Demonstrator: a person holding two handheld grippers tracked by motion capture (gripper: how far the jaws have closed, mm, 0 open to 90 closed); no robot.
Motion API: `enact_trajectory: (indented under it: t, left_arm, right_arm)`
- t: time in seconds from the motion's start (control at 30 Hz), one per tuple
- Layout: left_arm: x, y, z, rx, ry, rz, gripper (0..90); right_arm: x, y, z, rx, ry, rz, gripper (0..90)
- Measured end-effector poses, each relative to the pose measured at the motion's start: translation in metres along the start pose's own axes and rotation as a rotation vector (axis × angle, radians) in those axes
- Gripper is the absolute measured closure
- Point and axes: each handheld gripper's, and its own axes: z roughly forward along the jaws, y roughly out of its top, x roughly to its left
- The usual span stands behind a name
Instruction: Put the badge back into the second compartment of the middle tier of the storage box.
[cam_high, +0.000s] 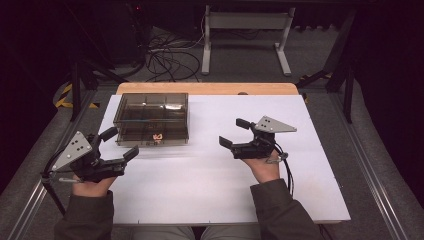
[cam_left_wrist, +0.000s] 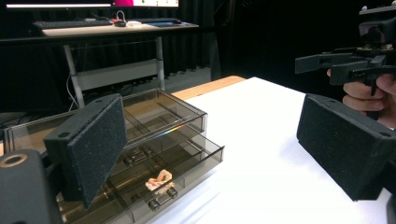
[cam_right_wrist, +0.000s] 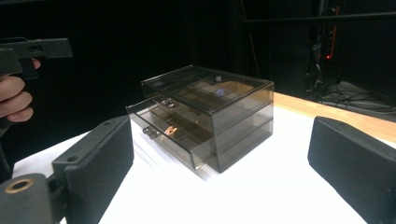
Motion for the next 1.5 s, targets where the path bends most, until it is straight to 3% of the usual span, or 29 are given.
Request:
enact_trajectory:
  t: [0.73, 1.17, 1.5]
  left_arm:
    - [0.002, -0.001, -0.003, 0.001, 0.007, -0.002, 9.3]
    - [0.004, -0.002, -0.007, -0.008, 0.024, -0.015, 7.8]
    - [0.005, -0.002, -0.009, -0.002, 0.024, -0.015, 7.7]
  right_arm:
    - [-0.017, 0.003, -0.044, -0.054, -0.071, 0.025, 3.8]
    - [-0.02, 0.0, -0.065, -0.037, -0.081, 0.04, 1.0]
    - [-0.024, 0.0, -0.084, -0.07, -0.107, 0.054, 0.3]
